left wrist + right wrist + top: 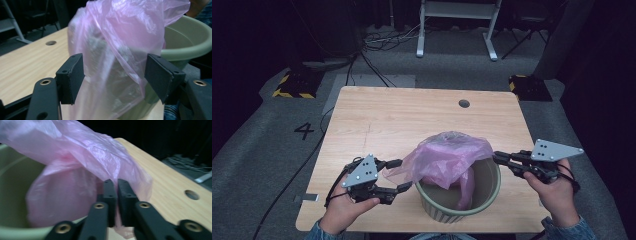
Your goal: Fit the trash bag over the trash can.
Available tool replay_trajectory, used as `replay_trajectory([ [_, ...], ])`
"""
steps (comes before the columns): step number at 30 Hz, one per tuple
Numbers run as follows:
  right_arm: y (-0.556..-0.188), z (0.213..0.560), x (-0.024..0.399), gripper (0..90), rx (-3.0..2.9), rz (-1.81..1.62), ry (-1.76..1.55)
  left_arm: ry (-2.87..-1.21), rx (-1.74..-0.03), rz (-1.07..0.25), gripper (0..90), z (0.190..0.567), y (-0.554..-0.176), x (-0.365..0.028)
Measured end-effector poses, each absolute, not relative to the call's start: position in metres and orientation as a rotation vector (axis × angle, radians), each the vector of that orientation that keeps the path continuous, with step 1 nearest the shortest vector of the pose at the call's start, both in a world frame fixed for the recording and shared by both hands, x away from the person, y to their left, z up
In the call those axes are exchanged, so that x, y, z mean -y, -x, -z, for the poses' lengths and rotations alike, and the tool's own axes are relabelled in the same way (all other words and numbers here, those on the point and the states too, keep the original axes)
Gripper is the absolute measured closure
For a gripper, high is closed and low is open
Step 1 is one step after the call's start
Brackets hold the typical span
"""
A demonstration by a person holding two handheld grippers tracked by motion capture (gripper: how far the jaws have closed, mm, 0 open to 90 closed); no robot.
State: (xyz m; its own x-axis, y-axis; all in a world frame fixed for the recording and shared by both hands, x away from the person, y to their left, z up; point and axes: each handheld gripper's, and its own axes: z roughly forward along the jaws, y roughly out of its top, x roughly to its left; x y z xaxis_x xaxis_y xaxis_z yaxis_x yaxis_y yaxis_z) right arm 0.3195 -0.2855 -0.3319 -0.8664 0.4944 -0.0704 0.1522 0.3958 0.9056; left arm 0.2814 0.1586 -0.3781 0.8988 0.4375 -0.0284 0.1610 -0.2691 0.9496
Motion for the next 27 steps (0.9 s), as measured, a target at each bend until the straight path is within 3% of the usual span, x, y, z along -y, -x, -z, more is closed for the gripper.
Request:
replay_trajectory([
  [6,-0.300,0.334,0.296,89.0,-2.333,-1.474,-0.551,-1.871,-0.423,-0.279,33.8,0.386,-0.277,-0.152],
  [8,-0.290,0.338,0.304,89.0,-2.335,-1.496,-0.548,-1.896,-0.411,-0.289,56.8,0.389,-0.280,-0.150],
  [10,-0.287,0.339,0.307,89.0,-2.334,-1.500,-0.546,-1.901,-0.407,-0.285,73.2,0.390,-0.280,-0.150],
  [11,-0.283,0.340,0.309,89.3,-2.333,-1.505,-0.549,-1.905,-0.398,-0.281,73.2,0.391,-0.281,-0.150],
  [14,-0.274,0.342,0.317,90.0,-2.332,-1.527,-0.538,-1.891,-0.388,-0.247,88.7,0.391,-0.280,-0.151],
  [27,-0.241,0.361,0.320,90.0,-2.444,-1.545,-0.449,-1.951,-0.303,-0.173,90.0,0.400,-0.271,-0.146],
])
